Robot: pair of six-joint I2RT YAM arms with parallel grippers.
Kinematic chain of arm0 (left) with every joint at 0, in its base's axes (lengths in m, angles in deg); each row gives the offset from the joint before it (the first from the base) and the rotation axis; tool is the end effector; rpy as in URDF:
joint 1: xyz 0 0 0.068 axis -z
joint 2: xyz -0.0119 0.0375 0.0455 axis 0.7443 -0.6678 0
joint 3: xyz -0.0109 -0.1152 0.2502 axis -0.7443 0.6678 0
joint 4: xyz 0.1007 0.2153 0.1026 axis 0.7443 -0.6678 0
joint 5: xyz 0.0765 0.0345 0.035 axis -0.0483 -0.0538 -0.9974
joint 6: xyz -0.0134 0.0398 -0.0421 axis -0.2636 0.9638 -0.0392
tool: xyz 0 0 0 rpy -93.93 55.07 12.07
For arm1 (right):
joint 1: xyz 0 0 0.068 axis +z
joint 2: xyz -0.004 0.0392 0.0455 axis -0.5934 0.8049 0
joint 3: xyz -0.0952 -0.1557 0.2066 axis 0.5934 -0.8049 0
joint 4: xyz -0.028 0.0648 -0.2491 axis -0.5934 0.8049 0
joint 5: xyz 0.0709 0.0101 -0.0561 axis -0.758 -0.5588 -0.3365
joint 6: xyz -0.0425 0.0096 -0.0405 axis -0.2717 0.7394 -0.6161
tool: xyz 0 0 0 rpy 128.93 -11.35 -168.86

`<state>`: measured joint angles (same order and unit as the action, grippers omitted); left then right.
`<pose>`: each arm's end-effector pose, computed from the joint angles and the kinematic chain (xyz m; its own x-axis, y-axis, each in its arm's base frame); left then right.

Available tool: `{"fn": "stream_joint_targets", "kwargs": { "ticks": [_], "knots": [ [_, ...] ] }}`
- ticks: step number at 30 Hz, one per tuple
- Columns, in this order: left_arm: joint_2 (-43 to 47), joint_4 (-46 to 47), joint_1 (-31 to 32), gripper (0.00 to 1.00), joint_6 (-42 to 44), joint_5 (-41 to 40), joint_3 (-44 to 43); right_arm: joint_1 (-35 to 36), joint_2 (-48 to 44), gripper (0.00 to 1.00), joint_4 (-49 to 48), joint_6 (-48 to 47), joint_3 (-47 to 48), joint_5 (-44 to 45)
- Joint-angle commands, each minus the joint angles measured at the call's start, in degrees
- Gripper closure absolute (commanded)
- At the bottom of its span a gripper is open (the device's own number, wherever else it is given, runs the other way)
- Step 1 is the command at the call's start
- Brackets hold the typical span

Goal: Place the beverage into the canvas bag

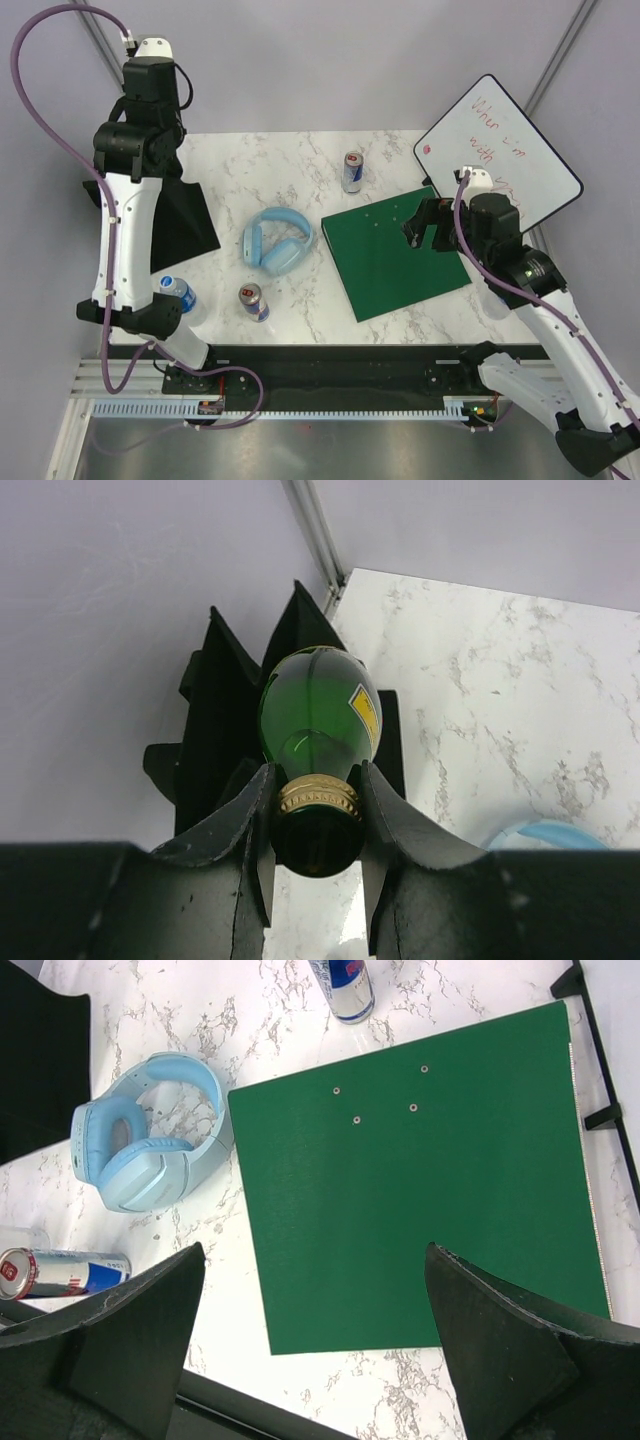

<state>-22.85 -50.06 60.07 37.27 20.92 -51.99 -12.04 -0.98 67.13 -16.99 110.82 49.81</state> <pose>0.2783 -0.0327 0.5343 -0.4077 0.0709 -0.9104 -0.3638 0.9018 0.2331 0.1633 0.0732 0.3735 -0.5198 0.1894 -0.8330 -0.2187 0.9131 0.3441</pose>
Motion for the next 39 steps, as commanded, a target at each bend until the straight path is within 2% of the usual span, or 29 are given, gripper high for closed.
{"fn": "stream_joint_targets", "kwargs": {
  "ticks": [1,5,9,16,20,24,32,39],
  "knots": [
    [3.06,13.24,-2.73,0.98,6.18,-6.77,-3.83,-0.1,0.8,0.02,-1.79,1.05,0.07,-0.32],
    [3.06,13.51,-4.32,0.98,6.27,-6.25,-3.31,-0.1,1.77,0.02,-1.79,0.97,0.42,-0.4],
    [4.11,13.51,-6.86,0.98,4.69,-6.16,1.42,-0.1,2.47,0.02,-1.53,0.88,0.51,-0.23],
    [6.13,13.42,-14.25,0.98,1.79,-3.35,6.45,-0.1,4.31,0.02,0.23,0.35,2.35,-0.05],
    [6.66,12.2,-14.6,0.98,-0.15,-1.94,8.38,-0.1,5.28,0.02,0.49,0.7,2.97,-0.05],
    [6.57,7.45,-14.6,0.98,-2.08,-1.06,6.28,-0.1,6.16,0.02,0.84,0.97,3.76,-0.49],
    [8.51,7.53,-14.6,0.98,-4.36,3.16,11.62,-0.1,8.54,0.03,2.42,1.32,6.57,-0.58],
    [7.11,7.89,-17.06,0.98,-6.21,5.7,16.38,-0.1,6.17,0.03,2.69,2.11,5.87,-0.58]
  ]
}}
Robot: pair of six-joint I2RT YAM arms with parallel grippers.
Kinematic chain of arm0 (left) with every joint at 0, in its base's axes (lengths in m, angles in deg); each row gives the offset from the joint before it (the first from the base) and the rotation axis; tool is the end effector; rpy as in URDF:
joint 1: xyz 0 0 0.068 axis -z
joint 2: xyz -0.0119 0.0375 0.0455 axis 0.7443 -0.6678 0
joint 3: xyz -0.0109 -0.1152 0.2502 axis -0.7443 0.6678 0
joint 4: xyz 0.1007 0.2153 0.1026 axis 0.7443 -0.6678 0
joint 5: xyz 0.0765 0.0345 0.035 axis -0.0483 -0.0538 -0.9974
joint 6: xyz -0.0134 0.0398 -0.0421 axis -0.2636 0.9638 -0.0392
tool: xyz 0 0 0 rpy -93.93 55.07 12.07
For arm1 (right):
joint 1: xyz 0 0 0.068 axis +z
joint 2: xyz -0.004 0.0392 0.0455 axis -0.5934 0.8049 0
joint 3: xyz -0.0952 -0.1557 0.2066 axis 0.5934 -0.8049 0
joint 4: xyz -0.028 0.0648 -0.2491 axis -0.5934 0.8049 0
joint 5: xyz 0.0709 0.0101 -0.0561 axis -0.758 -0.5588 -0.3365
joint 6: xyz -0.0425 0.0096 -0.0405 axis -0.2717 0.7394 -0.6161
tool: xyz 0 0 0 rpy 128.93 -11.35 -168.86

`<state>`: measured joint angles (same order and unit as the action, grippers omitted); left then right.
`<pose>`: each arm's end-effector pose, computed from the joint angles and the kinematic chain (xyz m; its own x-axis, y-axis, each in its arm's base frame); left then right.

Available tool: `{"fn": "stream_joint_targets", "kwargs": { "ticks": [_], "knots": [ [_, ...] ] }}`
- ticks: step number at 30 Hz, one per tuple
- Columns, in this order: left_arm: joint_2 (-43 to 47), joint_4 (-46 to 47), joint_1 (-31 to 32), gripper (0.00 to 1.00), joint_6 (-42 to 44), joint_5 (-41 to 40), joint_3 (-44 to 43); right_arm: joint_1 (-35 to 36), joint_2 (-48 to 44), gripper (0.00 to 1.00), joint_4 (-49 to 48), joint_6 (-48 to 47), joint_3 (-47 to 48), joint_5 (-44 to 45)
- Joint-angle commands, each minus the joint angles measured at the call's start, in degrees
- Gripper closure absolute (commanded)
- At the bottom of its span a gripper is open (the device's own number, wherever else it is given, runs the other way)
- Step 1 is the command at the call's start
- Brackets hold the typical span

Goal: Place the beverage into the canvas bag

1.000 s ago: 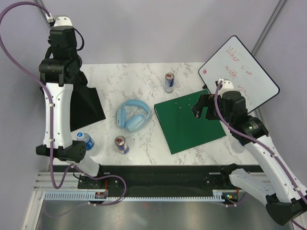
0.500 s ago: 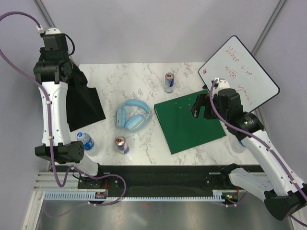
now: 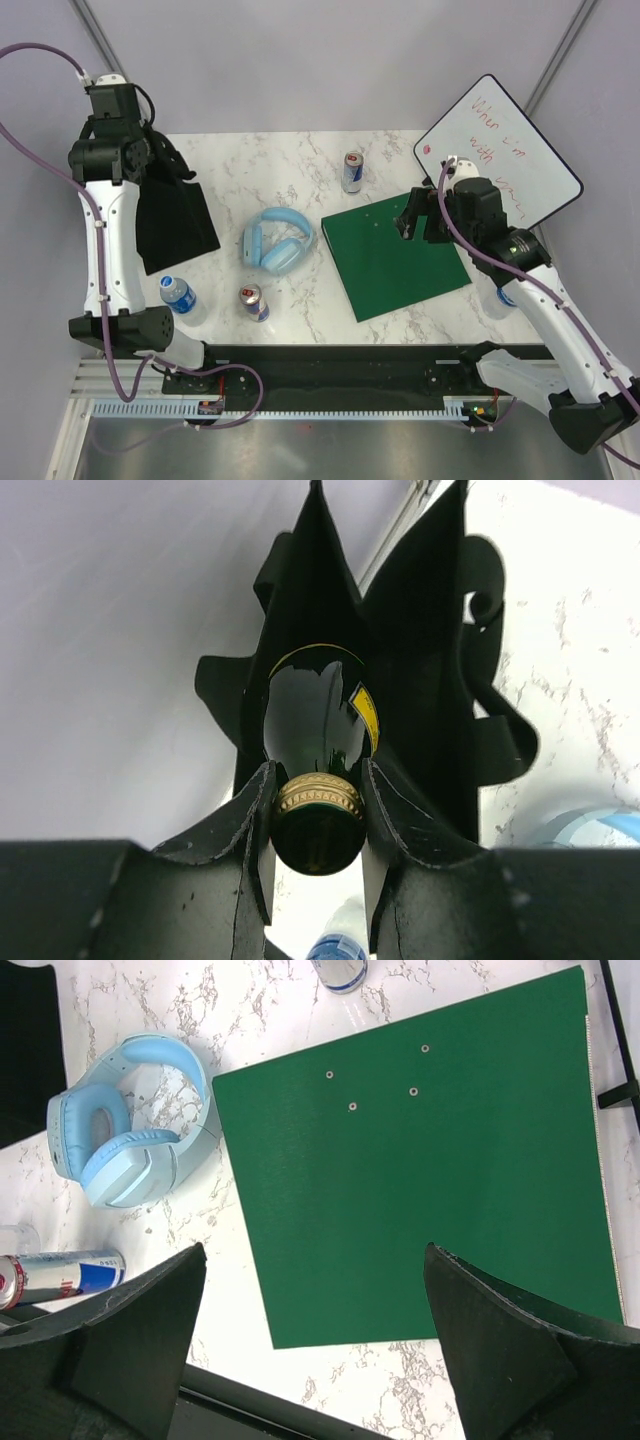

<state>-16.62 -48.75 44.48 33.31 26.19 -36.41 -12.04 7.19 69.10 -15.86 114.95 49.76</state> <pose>0.2731 0.0397 0.4925 -0.5005 -0.1072 -0.8591 -0.5300 0.8226 0.2061 0.1922 0.0864 0.3690 -0.6011 0.1725 -0.7804 -0.1756 0.9241 0.3395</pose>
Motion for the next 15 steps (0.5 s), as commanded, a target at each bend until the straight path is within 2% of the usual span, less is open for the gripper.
{"fn": "stream_joint_targets", "kwargs": {
  "ticks": [1,9,15],
  "knots": [
    [0.7,6.4,-2.0,0.98,-2.6,2.09,0.98,-0.1,-2.62,0.03,0.81,1.06,1.22,-0.45],
    [-2.11,5.87,-4.64,0.98,-4.19,4.57,2.64,-0.1,-4.73,0.03,1.16,0.27,-0.72,-0.36],
    [-3.26,6.4,-7.19,0.98,-5.6,9.4,4.05,-0.1,-5.35,0.03,1.08,0.09,-0.98,-0.54]
  ]
}}
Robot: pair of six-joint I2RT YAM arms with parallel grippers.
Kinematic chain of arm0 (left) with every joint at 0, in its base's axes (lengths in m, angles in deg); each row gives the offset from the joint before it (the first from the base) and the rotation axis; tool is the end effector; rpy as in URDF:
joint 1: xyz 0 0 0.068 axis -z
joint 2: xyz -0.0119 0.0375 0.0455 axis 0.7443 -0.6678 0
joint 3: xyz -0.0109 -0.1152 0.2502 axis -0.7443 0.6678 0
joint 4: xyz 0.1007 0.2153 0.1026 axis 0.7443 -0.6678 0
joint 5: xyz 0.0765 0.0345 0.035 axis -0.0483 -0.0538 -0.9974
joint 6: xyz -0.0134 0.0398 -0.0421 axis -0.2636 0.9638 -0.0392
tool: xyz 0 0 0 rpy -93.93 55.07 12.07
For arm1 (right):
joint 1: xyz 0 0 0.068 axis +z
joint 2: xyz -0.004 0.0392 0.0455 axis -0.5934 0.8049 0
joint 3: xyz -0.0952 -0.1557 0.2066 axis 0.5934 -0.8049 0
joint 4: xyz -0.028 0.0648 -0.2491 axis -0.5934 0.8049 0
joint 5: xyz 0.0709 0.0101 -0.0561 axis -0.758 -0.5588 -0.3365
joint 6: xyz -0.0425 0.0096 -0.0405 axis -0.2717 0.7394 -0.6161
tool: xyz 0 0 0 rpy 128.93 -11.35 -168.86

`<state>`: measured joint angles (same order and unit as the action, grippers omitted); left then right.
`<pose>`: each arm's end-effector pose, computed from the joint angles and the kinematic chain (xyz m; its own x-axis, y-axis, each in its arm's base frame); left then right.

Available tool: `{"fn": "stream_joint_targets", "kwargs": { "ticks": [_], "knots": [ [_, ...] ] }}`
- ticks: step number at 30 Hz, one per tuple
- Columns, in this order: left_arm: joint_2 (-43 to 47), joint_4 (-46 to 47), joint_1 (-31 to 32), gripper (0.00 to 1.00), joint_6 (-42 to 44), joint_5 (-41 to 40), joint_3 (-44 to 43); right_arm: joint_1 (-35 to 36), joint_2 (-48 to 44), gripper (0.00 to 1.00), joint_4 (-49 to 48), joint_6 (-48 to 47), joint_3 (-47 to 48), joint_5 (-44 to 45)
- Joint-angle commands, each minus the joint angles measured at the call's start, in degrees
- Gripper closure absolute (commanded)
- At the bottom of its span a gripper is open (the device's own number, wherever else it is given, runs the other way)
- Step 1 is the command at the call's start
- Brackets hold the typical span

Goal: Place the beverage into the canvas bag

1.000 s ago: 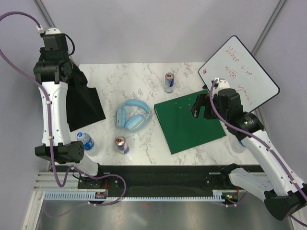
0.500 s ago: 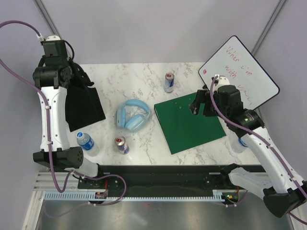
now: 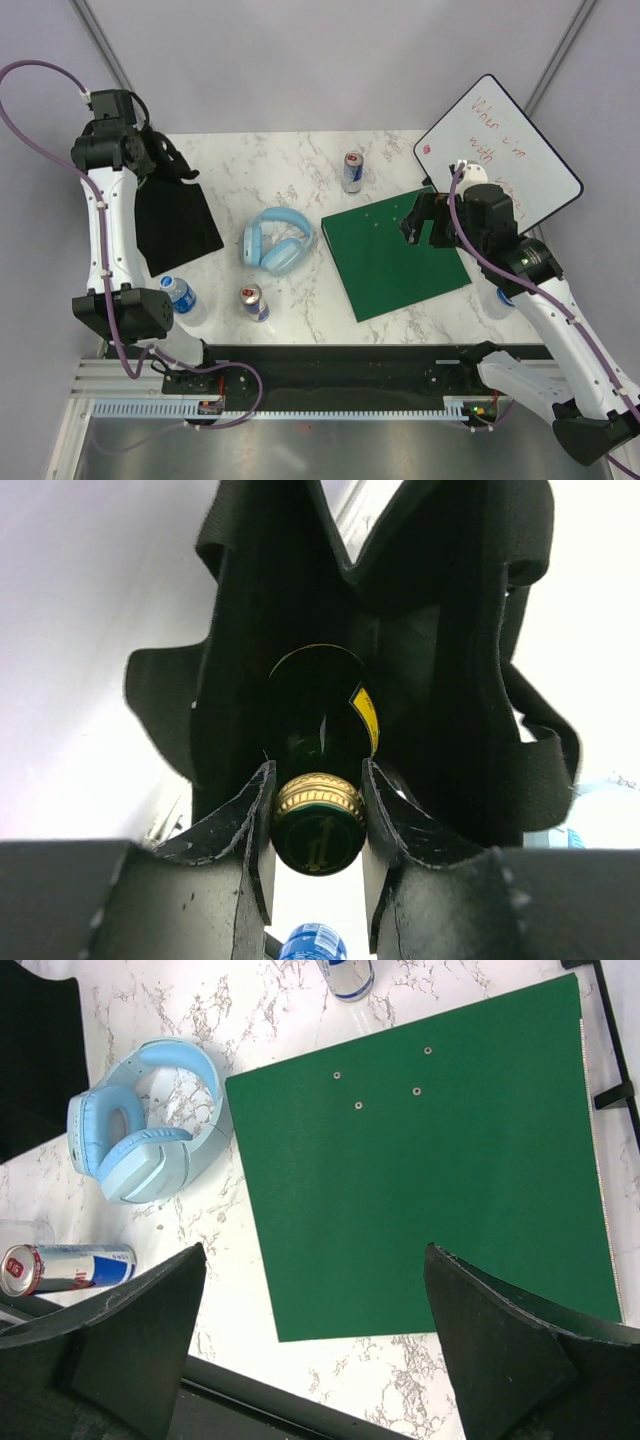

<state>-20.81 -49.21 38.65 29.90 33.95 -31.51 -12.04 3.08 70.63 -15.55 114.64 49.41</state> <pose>0.3032 0.0678 0.4462 -0.5970 -0.2363 -0.7666 -0.5299 0.8336 0.1557 0.1738 0.0784 0.3775 -0.5756 0.1895 -0.7955 -0.1894 0.9155 0.3551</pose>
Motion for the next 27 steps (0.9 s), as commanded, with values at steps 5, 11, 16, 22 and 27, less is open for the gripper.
{"fn": "stream_joint_targets", "kwargs": {
  "ticks": [5,11,16,22,27],
  "knots": [
    [0.68,8.7,-4.34,0.98,-3.15,5.95,1.97,-0.1,-2.47,0.03,-1.16,-0.12,-2.52,-0.19],
    [-1.43,10.8,-4.43,0.98,-3.77,7.36,4.6,-0.1,-3.18,0.02,-3.35,0.05,-4.63,-0.19],
    [-4.24,10.03,-5.14,0.98,-3.94,7.45,0.49,-0.1,-2.91,0.02,-4.15,-0.56,-4.81,-1.68],
    [-6.53,7.13,-5.23,0.98,-6.75,9.29,-5.84,-0.1,-2.74,0.02,-4.41,-1.88,-4.9,-0.71],
    [-6.79,6.59,-5.22,0.98,-7.99,7.45,-9.71,-0.1,-2.65,0.02,-4.94,-1.97,-5.07,-0.62]
  ]
}}
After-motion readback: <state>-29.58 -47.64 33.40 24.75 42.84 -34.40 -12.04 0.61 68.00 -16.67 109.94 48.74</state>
